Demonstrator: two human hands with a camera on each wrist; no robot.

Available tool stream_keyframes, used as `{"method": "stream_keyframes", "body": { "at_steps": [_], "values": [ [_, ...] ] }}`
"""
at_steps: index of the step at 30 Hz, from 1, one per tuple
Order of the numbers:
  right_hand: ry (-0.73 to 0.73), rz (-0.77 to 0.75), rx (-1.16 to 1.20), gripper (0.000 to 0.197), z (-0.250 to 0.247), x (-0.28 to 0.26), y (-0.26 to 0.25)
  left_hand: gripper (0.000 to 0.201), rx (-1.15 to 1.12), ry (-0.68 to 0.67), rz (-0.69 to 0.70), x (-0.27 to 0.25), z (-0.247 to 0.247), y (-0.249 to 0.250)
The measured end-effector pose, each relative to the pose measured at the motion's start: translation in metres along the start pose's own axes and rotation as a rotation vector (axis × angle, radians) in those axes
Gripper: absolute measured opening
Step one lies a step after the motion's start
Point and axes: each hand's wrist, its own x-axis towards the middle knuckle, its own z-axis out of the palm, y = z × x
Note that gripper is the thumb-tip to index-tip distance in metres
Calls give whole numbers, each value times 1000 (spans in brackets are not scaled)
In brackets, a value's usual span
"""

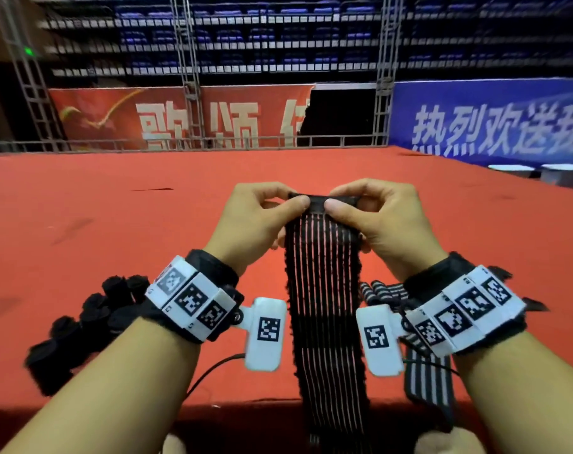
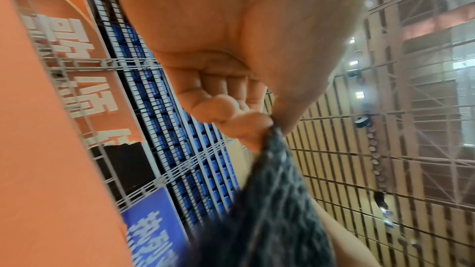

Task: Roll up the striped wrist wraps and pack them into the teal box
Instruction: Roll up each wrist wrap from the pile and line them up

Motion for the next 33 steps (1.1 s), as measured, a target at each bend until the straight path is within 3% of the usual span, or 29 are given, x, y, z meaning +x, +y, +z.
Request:
{"method": "stream_keyframes", "body": {
  "at_steps": [4, 11, 17, 24, 33],
  "values": [
    [-21, 190, -83, 4, -6, -7, 54, 12, 50, -79, -172, -3, 19, -53],
    [-181, 556, -209, 12, -18, -22, 180, 10, 111, -223, -389, -13, 53, -180],
    [-46, 627, -317, 9, -21, 2, 256, 17, 136, -225, -515, 10, 68, -250],
    [-35, 702, -420, 27, -20, 41, 332, 24, 160, -170, -682, 51, 85, -334],
    [-15, 862, -418, 38, -22, 57, 394, 26, 215, -192, -821, 71, 99, -386]
  ]
}}
